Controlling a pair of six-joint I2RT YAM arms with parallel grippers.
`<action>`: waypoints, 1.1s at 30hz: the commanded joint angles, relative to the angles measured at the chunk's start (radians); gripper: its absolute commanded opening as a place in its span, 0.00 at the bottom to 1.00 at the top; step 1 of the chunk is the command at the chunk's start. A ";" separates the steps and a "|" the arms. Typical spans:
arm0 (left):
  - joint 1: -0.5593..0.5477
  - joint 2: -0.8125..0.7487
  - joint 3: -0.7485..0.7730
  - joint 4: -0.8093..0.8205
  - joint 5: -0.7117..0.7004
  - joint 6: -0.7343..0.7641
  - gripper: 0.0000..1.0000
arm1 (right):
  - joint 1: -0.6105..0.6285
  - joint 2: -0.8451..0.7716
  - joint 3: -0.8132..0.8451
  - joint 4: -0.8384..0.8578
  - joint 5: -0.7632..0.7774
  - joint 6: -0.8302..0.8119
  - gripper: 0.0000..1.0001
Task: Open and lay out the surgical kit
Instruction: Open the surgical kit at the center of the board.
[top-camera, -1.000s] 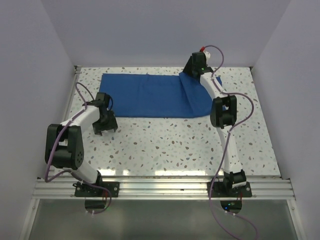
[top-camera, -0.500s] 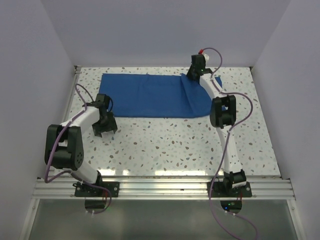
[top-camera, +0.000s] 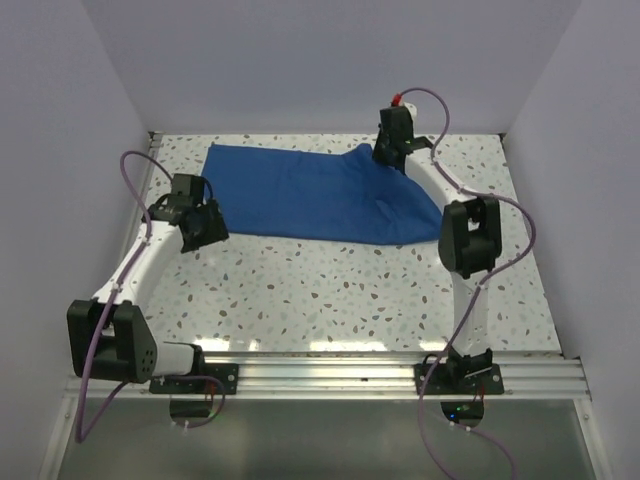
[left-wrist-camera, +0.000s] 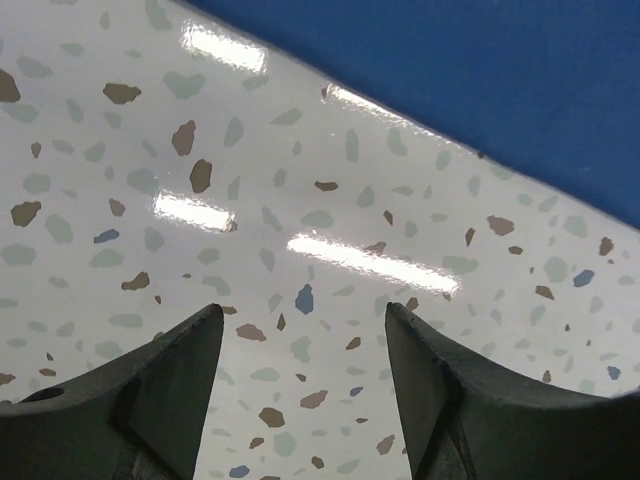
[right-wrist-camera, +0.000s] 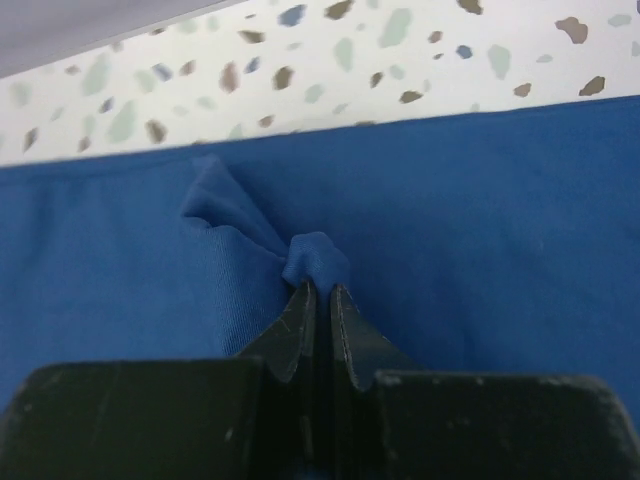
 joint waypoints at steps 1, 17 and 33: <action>-0.002 -0.049 0.040 0.006 0.047 0.022 0.70 | 0.097 -0.277 -0.135 0.024 0.012 -0.073 0.00; -0.023 -0.523 -0.118 -0.143 -0.006 -0.297 0.69 | 0.575 -1.666 -1.184 -0.723 -0.003 0.531 0.00; -0.025 -0.681 -0.225 -0.274 -0.005 -0.349 0.70 | 0.574 -1.668 -0.942 -0.961 0.201 0.565 0.98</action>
